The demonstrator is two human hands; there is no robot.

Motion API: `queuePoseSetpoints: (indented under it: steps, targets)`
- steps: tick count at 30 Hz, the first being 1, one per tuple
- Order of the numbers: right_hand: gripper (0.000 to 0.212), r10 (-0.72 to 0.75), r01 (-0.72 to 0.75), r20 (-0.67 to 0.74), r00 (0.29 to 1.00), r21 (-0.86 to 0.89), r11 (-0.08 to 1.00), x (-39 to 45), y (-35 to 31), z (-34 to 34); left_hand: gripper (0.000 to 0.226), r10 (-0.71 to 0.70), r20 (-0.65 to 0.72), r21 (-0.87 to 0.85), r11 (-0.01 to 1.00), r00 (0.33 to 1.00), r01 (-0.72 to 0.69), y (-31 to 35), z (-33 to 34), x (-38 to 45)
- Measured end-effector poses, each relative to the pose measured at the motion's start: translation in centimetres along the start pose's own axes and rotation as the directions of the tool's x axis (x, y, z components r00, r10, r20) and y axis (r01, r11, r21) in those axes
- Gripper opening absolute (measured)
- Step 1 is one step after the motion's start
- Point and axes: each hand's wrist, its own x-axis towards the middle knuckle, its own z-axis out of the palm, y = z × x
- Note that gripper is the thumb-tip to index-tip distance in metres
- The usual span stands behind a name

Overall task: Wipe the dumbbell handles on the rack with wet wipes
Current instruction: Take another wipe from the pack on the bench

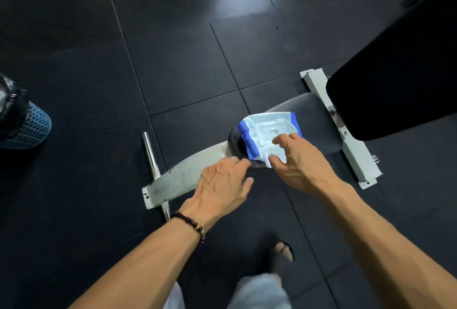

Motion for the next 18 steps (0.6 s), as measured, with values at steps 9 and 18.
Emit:
queuePoseSetpoints:
  steps: [9, 18]
  targets:
    - [0.026, -0.254, 0.253, 0.031, 0.967, 0.044, 0.967, 12.5, 12.2, 4.6, 0.044, -0.197, -0.279, 0.012, 0.978, 0.940, 0.209, 3.2, 10.3, 10.5]
    - [0.020, -0.524, 0.527, -0.064, 0.849, 0.029, 0.849, 16.4, 13.5, 7.9, 0.056, -0.284, -0.265, 0.096, 0.943, 0.921, 0.318, 3.4, 13.1, 13.5]
